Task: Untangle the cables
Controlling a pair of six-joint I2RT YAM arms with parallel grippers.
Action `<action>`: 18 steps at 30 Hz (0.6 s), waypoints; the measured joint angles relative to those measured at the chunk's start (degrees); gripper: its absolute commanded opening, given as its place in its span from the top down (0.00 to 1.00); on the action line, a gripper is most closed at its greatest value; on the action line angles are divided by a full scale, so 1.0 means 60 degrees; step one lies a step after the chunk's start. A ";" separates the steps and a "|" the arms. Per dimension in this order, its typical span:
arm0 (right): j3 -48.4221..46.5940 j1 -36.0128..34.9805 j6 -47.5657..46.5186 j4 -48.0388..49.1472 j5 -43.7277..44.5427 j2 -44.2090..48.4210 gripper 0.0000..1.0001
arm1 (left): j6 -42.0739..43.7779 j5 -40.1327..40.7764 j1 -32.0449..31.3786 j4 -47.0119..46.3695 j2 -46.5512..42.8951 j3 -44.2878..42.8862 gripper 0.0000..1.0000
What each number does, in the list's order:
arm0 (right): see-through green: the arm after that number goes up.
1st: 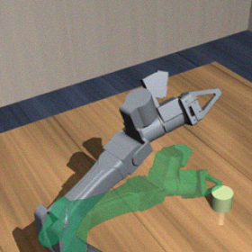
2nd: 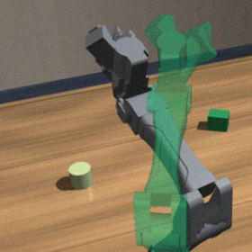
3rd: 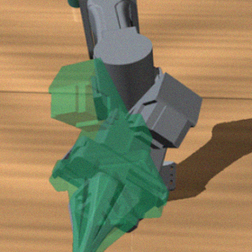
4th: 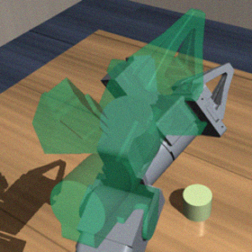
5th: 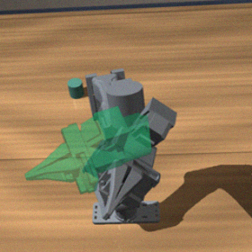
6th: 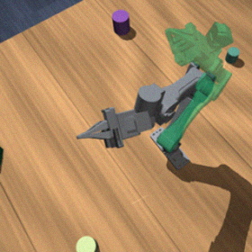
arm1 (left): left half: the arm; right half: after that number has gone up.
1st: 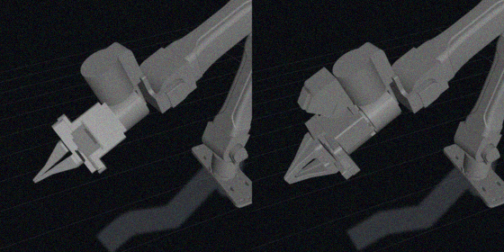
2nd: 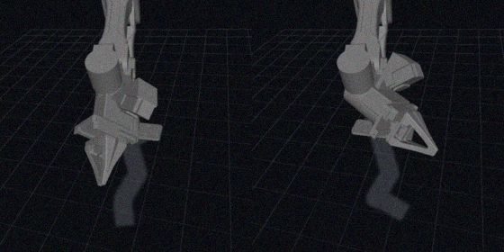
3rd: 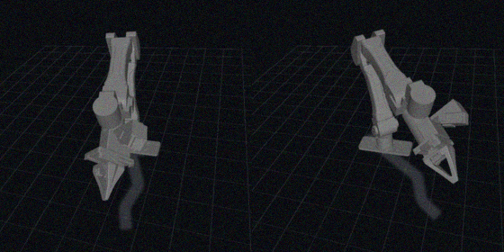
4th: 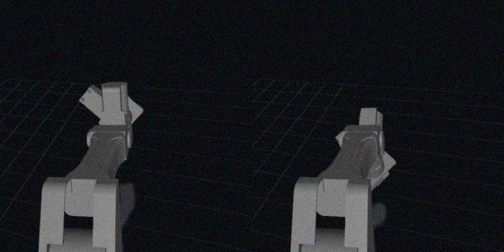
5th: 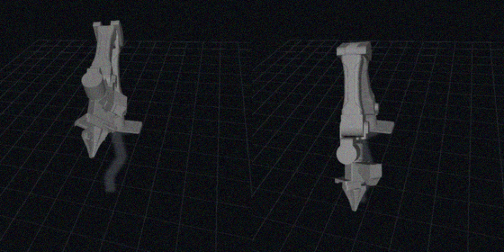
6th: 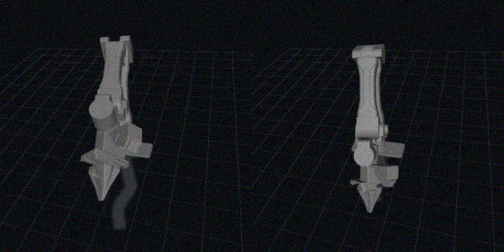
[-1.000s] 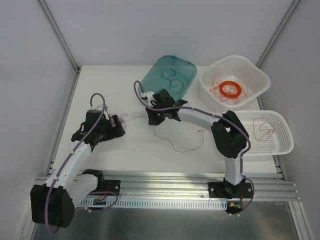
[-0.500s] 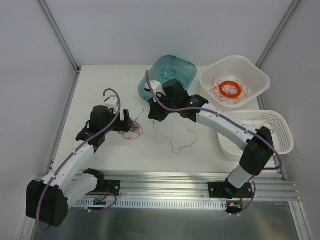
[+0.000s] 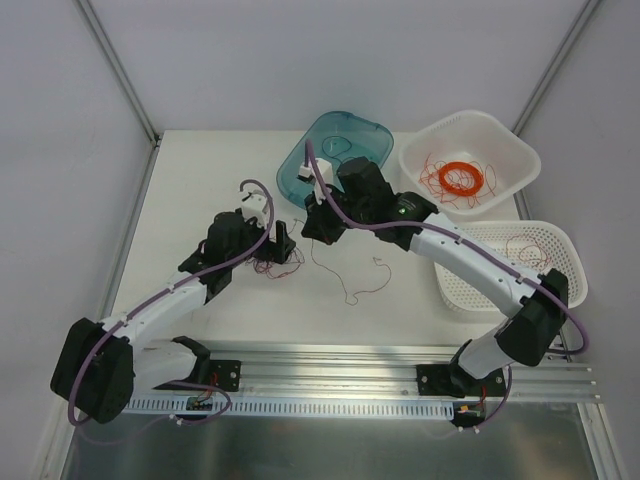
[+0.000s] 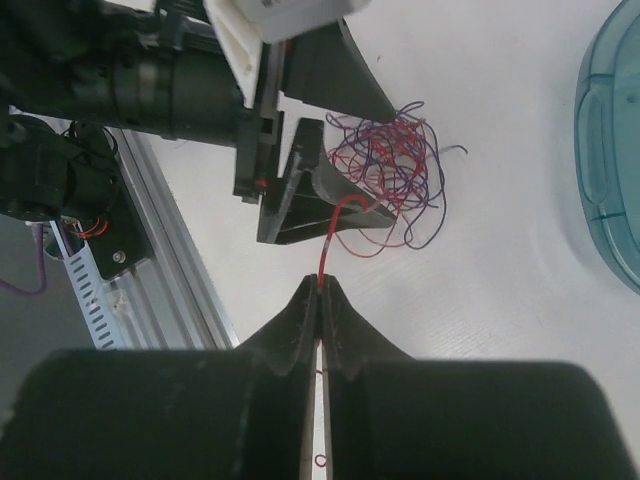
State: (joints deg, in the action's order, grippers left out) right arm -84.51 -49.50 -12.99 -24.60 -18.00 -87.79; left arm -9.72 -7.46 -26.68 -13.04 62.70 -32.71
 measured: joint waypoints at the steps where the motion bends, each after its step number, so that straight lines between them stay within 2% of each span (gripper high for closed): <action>1: 0.0000 0.0000 0.0004 -0.0015 0.0018 0.0084 0.99 | -0.0047 -0.0004 -0.0004 -0.0091 0.0131 0.0044 0.20; 5: 0.0069 0.0000 0.0007 -0.0047 0.0182 0.0313 0.99 | -0.0280 -0.0113 -0.0095 -0.0219 0.0521 0.0219 0.20; 13: 0.0608 -0.0004 0.0098 -0.0182 0.0386 0.0572 0.99 | -0.0510 -0.0193 -0.0127 -0.0419 -0.0375 0.0878 0.21; 18: 0.0612 -0.0025 0.0146 -0.0208 0.0390 0.0623 0.99 | -0.0568 -0.0219 -0.0412 -0.0823 0.0386 0.0678 0.25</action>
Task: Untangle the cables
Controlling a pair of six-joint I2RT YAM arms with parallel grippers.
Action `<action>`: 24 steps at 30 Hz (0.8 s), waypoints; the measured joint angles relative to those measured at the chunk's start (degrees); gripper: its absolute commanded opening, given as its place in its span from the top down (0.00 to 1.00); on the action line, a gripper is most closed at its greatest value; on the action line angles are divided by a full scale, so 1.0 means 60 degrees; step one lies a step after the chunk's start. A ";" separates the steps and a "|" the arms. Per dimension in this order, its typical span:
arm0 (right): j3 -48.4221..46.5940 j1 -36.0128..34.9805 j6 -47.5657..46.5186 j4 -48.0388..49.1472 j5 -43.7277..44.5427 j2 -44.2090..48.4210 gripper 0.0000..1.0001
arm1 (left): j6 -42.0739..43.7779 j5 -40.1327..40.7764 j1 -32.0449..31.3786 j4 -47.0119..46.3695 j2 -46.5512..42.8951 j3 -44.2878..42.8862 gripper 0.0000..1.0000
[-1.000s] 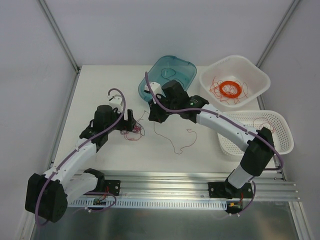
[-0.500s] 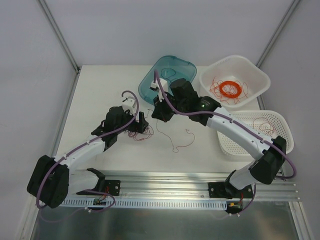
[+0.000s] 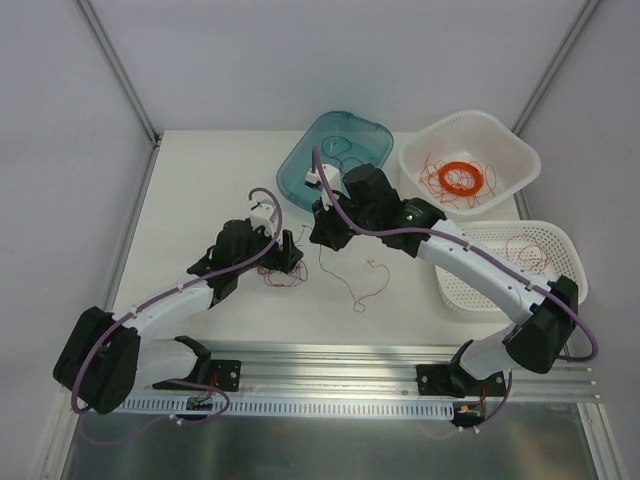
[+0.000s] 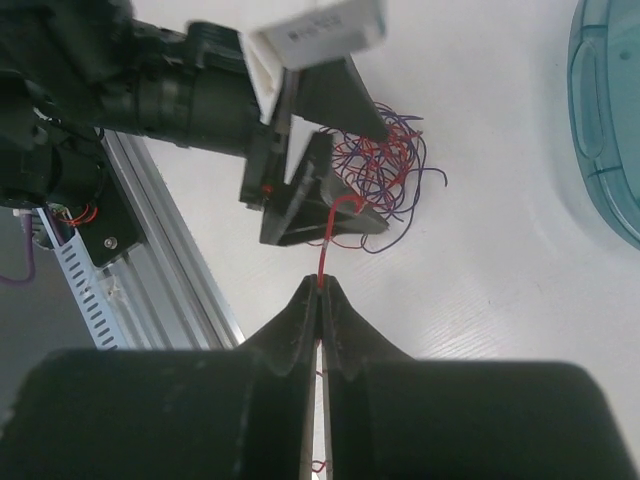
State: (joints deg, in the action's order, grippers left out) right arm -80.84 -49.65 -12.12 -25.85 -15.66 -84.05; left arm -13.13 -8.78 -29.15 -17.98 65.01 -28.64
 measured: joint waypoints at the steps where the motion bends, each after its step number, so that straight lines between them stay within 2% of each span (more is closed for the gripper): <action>1: 0.0000 -0.0004 0.0015 -0.0004 0.0000 0.0011 0.99 | 0.0000 0.0007 -0.0127 -0.0095 0.0299 -0.0091 0.27; 4: -0.0007 -0.0029 0.0015 -0.0040 0.0000 0.0036 0.99 | -0.0073 0.0189 -0.0481 -0.0317 0.1155 -0.0313 0.36; 8: -0.0277 -0.0040 -0.0051 -0.0448 0.0036 0.0095 0.99 | -0.0459 0.1056 -0.0776 -0.0568 0.2251 -0.0433 0.57; 11: -0.0750 -0.0036 -0.0204 -0.0973 0.0197 0.0313 0.99 | -0.0863 0.1836 -0.0772 -0.0608 0.2790 -0.0433 0.64; 17: -0.2109 0.0280 -0.0670 -0.2040 0.0525 0.1512 0.99 | -0.1366 0.2918 -0.0776 -0.0586 0.3082 -0.0627 0.67; 24: -0.3592 0.1508 -0.0918 -0.2583 0.0630 0.3326 0.99 | -0.1778 0.3887 -0.0758 -0.0324 0.3100 -0.0878 0.66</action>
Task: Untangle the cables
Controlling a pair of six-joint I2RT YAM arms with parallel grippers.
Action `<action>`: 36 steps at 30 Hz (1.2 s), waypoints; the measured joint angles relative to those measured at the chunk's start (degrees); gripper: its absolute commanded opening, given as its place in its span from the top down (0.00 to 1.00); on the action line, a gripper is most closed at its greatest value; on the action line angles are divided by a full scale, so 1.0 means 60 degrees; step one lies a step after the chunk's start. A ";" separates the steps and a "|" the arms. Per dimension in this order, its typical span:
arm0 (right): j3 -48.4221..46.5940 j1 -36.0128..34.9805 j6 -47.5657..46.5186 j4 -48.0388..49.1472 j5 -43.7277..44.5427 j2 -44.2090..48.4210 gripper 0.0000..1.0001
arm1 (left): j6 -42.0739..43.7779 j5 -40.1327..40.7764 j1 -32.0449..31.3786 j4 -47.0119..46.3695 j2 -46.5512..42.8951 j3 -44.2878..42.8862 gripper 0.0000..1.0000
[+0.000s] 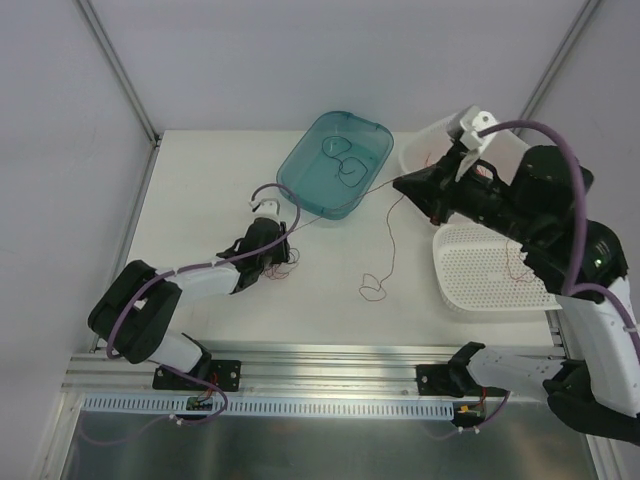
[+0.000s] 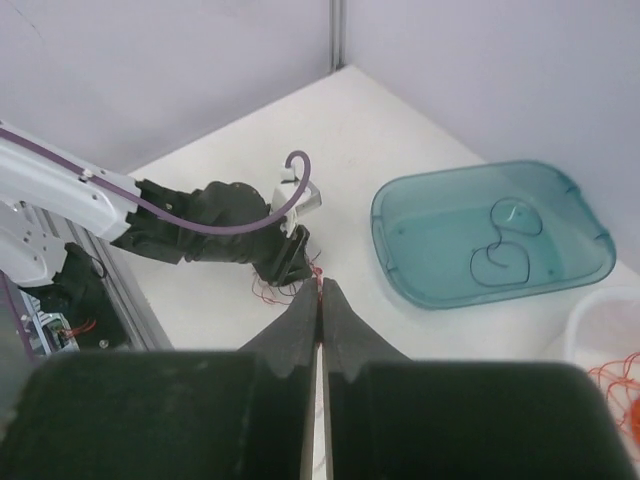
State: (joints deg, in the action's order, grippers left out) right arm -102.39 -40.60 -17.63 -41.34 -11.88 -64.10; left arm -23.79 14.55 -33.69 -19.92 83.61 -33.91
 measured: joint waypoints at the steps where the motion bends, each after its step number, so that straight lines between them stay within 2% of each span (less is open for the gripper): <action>1: -0.0102 0.0047 -0.0018 -0.0004 -0.0011 0.0204 0.99 | -0.0040 0.0091 0.0022 0.0047 0.0015 -0.0036 0.65; 11: -0.0262 0.0171 -0.0295 0.0674 0.0437 0.1322 0.99 | -0.0565 0.0871 0.0852 0.1180 0.0135 -0.0135 0.57; 15: -0.0259 0.0175 -0.0415 0.1002 0.0765 0.1497 0.99 | -0.0958 0.1184 0.1610 0.1854 0.0131 -0.0178 0.57; 19: -0.0251 0.0175 -0.0441 0.1082 0.0903 0.1563 0.99 | -0.1257 0.1188 0.2532 0.2346 0.0033 -0.0219 0.51; 23: -0.0222 0.0175 -0.0506 0.1158 0.1071 0.1625 0.99 | -0.1610 0.1126 0.3300 0.2867 0.0025 -0.0448 0.49; 27: 0.0175 0.0175 -0.0543 0.1552 0.1435 0.1993 0.99 | -0.1690 0.1118 0.3636 0.3322 0.0076 -0.0922 0.57; 28: 0.0397 0.0175 -0.0543 0.1730 0.1581 0.2160 0.99 | -0.1683 0.1115 0.3639 0.3373 0.0080 -0.1020 0.64; 31: 0.0940 0.0175 -0.0510 0.1949 0.1792 0.2510 0.99 | -0.1668 0.1005 0.3636 0.3450 0.0080 -0.1206 0.75; 32: 0.1053 0.0175 -0.0448 0.2004 0.1770 0.2550 0.99 | -0.1647 0.0852 0.3636 0.3461 0.0080 -0.1231 0.83; 36: 0.2626 0.0186 0.0069 0.2772 0.1468 0.2492 0.99 | -0.1446 0.0361 0.3621 0.3610 0.0062 -0.1246 0.96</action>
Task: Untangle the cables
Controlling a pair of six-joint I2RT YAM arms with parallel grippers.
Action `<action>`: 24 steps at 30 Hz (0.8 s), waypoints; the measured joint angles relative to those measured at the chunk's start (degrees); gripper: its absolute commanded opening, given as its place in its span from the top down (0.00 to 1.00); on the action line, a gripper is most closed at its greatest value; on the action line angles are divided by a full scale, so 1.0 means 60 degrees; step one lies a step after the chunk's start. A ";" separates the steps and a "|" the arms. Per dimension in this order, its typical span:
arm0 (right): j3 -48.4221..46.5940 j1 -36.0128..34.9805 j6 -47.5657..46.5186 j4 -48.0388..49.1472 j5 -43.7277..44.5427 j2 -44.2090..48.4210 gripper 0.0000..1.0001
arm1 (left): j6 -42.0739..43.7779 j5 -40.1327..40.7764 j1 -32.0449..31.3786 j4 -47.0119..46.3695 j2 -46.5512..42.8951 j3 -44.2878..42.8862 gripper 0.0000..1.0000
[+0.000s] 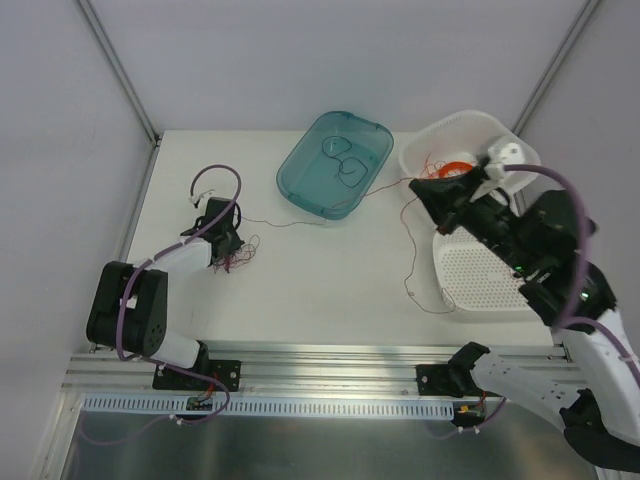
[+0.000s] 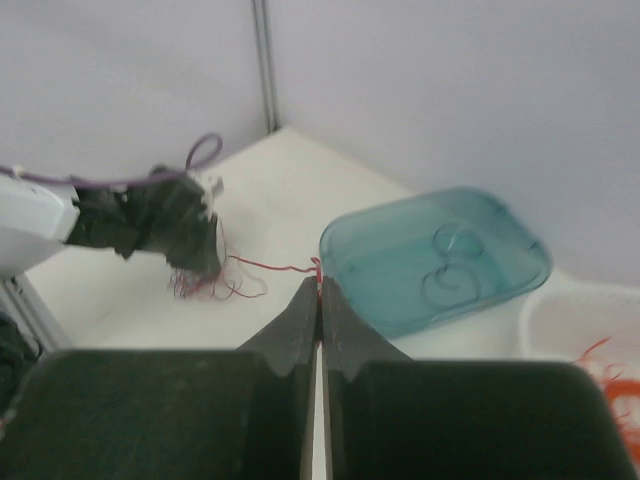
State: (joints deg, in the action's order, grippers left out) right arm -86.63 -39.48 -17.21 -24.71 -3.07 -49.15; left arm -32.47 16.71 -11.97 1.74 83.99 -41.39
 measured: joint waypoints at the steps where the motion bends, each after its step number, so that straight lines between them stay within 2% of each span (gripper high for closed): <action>1: 0.0685 0.0000 0.0178 0.0237 -0.0095 -0.0066 0.99 | 0.0062 -0.0044 -0.0018 0.0058 -0.0026 0.0000 0.97; 3: 0.1993 0.0000 0.0586 0.0426 -0.0299 -0.0459 0.99 | 0.0280 -0.0215 -0.0138 0.0160 -0.0197 0.0004 0.99; 6: 0.3807 0.0004 0.1071 0.0794 -0.0470 -0.1413 0.91 | 0.0630 -0.0390 -0.0535 0.0259 -0.0743 0.0011 1.00; 7: 0.4258 0.0004 0.1162 0.0827 -0.0481 -0.1687 0.76 | 0.0783 -0.0474 -0.0696 0.0266 -0.0965 0.0018 1.00; 9: 0.5220 0.0004 0.1384 0.0765 -0.0506 -0.2193 0.57 | 0.1042 -0.0645 -0.1002 0.0262 -0.1388 0.0033 1.00; 10: 0.5472 0.0004 0.1410 0.0597 -0.0546 -0.2415 0.44 | 0.1184 -0.0816 -0.1158 0.0251 -0.1588 0.0058 1.00; 13: 0.5508 0.0011 0.1337 0.0382 -0.0922 -0.2969 0.32 | 0.1665 -0.1413 -0.1610 0.0262 -0.2051 0.0193 1.00; 18: 0.4750 0.0011 0.1246 0.0652 -0.2197 -0.3508 0.30 | 0.2299 -0.2572 -0.2211 0.0280 -0.2455 0.0466 1.00; 24: 0.3577 -0.0055 0.1322 0.2113 -0.3850 -0.4696 0.30 | 0.2699 -0.3774 -0.2539 0.0350 -0.2914 0.0492 0.99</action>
State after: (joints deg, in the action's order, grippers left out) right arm -65.17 -39.81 -9.28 -12.03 -26.17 -77.32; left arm -16.27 -5.93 -27.20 3.84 66.50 -38.44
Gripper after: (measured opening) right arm 0.700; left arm 0.077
